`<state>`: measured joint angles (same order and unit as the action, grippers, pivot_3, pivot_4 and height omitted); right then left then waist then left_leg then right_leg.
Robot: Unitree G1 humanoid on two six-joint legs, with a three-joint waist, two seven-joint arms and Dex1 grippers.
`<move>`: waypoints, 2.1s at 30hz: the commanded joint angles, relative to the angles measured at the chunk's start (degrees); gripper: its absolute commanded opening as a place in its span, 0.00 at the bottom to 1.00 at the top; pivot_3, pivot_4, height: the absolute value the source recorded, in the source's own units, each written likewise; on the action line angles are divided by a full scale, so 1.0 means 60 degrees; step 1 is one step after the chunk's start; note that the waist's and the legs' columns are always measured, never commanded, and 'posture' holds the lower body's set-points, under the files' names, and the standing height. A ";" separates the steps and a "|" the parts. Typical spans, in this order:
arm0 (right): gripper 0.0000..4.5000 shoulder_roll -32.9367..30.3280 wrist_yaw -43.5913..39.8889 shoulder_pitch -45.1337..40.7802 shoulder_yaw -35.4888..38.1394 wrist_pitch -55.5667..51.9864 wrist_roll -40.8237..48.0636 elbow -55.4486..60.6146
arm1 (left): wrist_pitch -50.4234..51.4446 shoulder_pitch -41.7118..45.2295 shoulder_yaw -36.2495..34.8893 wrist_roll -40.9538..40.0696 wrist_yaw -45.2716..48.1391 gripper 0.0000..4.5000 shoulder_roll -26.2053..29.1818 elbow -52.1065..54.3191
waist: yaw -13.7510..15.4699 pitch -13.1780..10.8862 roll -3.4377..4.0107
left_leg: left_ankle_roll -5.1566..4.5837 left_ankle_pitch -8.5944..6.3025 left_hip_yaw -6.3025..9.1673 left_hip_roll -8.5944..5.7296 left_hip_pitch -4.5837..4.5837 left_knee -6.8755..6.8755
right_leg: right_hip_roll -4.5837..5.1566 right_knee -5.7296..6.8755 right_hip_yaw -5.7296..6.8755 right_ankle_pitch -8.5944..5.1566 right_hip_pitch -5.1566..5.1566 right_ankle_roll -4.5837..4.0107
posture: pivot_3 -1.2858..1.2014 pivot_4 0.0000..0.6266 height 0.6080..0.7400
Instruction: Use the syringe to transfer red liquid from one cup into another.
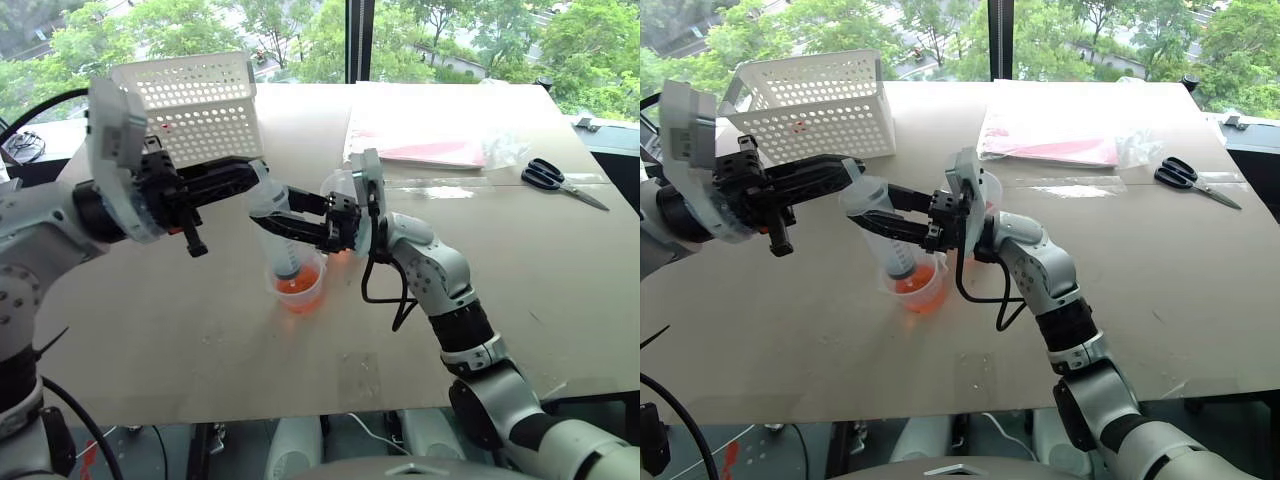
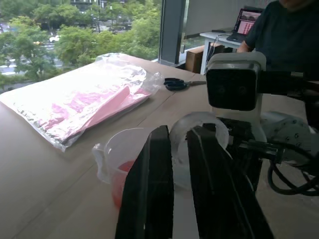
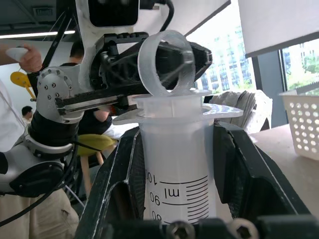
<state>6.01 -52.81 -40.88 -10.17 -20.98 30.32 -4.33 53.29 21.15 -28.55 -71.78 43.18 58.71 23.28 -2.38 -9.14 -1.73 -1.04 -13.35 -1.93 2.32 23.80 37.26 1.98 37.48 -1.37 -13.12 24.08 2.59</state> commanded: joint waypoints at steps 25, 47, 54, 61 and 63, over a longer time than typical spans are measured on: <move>0.32 -0.0259 0.0083 -0.0233 0.0037 -0.0300 0.0415 0.0840 | -0.1699 -0.0967 0.1225 0.2772 0.0587 0.80 -0.0975 0.0817 | 0.0019 0.0001 -0.0002 | 0.0009 0.0004 -0.0001 -0.0009 -0.0006 -0.0013 | 0.0004 0.0006 0.0005 -0.0008 0.0000 -0.0017 | 0.52 0.24 1.00; 0.99 -0.1561 -0.0025 -0.0825 0.0698 -0.2048 0.1507 0.1811 | -0.0949 -0.0428 0.0289 0.1163 0.0166 0.30 -0.1217 0.0468 | 0.0034 -0.0002 -0.0004 | 0.0008 0.0004 0.0007 -0.0005 -0.0001 -0.0008 | 0.0004 0.0006 0.0010 -0.0008 -0.0001 -0.0015 | 0.52 0.24 1.00; 1.00 -0.3517 -0.0831 -0.0725 0.1018 -0.2118 0.1643 0.2987 | 0.0215 -0.0167 -0.1038 -0.3313 -0.3293 0.30 -0.0661 -0.0836 | 0.0053 -0.0009 -0.0013 | 0.0006 0.0004 0.0018 0.0004 -0.0001 -0.0007 | 0.0006 0.0006 0.0018 -0.0008 -0.0003 -0.0013 | 0.52 0.24 1.00; 1.00 -0.6558 -0.1811 0.1119 0.1578 -0.1953 0.1449 0.4629 | 0.0849 -0.1085 -0.1981 -0.5696 -0.6629 0.30 0.1128 -0.2328 | 0.0097 -0.0021 -0.0022 | 0.0005 0.0003 0.0031 0.0005 0.0002 -0.0011 | 0.0040 -0.0017 0.0041 -0.0010 -0.0017 -0.0009 | 0.52 0.24 1.00; 1.00 -0.7362 -0.1800 0.2063 0.2373 -0.2113 0.1763 0.5233 | 0.2310 -0.1781 -0.1887 -0.6255 -0.6400 0.30 0.2279 -0.3848 | 0.0099 -0.0033 -0.0035 | 0.0005 0.0004 0.0025 0.0005 -0.0007 -0.0010 | 0.0035 -0.0011 0.0040 -0.0011 -0.0018 -0.0010 | 0.52 0.24 1.00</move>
<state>-35.04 -63.14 -30.95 -1.32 -33.55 38.87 22.61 61.04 12.41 -37.95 -106.12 4.85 67.59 6.03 -1.79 -9.33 -1.94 -1.01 -13.33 -1.81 2.33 23.77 37.20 2.17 37.46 -1.14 -13.19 23.99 2.51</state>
